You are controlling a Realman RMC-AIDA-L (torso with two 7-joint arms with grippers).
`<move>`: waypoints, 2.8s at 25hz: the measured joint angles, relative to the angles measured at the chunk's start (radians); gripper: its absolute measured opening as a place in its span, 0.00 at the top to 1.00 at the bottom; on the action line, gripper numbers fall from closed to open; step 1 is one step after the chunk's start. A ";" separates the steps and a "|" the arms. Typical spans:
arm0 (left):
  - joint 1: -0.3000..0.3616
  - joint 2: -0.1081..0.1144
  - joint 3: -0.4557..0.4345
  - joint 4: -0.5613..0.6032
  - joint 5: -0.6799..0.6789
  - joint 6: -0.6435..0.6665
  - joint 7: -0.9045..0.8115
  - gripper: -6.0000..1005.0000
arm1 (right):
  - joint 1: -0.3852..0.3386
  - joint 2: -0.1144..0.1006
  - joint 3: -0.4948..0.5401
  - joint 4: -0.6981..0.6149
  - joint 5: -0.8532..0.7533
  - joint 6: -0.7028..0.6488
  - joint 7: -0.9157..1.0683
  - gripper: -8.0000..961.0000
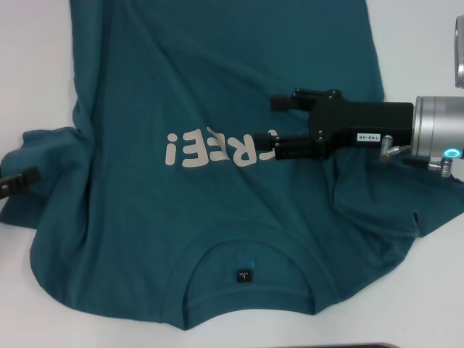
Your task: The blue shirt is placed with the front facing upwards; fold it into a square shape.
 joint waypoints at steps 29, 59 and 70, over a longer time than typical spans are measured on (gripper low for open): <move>-0.043 -0.016 -0.007 -0.025 0.047 -0.005 -0.044 0.71 | 0.000 0.000 0.001 0.000 -0.001 0.000 0.000 0.05; -0.067 0.032 -0.062 -0.242 0.225 0.000 -0.180 0.99 | 0.011 0.006 -0.030 -0.048 0.055 -0.002 0.000 0.05; -0.075 0.008 -0.058 -0.288 0.227 0.057 -0.280 0.99 | 0.012 0.005 -0.033 -0.048 0.055 -0.002 0.001 0.05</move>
